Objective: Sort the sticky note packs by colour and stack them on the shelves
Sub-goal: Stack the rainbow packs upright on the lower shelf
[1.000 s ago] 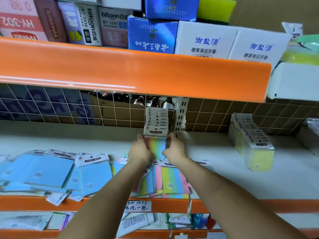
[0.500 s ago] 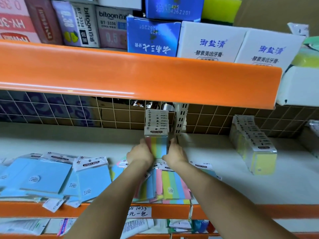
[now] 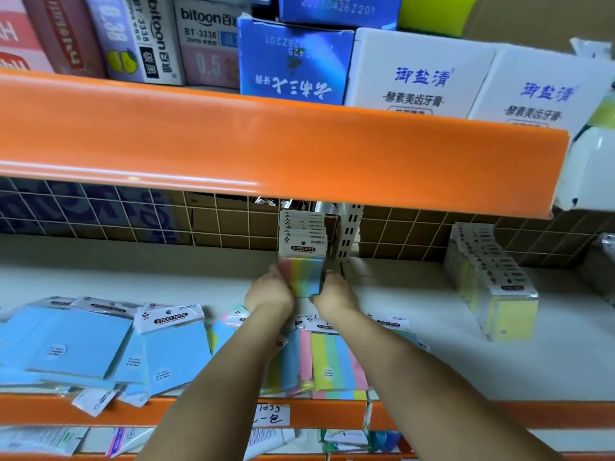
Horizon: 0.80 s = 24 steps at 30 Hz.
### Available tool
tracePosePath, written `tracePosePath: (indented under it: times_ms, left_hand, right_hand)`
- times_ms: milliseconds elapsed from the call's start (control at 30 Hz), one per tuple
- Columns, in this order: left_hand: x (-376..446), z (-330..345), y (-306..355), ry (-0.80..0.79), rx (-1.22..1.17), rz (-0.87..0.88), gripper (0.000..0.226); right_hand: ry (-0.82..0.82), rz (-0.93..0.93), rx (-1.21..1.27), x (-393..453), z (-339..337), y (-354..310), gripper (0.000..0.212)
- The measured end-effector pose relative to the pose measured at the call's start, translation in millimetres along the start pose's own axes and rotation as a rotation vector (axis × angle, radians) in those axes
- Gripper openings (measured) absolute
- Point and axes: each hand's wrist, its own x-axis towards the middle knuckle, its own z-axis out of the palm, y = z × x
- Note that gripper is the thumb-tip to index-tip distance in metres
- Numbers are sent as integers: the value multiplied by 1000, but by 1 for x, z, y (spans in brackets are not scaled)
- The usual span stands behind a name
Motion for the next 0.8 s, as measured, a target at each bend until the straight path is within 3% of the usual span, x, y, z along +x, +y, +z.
tracePosePath:
  times_ms: [367,500,633,700,800]
  left_hand:
    - [-5,-9,-7,-57,-99,-36,28]
    - [-11,-14,-8,-55,-140,-38,30]
    - [-24,-23,-6,-20,-74,-4,32]
    - [-33,-27,-3,-1,24,38,28]
    - [-49,-33,4,-38,65,70,16]
  right_hand:
    - [-69,60,89,-5,-11,2,43]
    - [-101,22,108,-10,-20,5,23]
    - [-111,16,-29,-24,-41,8,3]
    - [-131,60,-116,-32,-49,7,17]
    - [-195,141,-190,-45,-59,4,22]
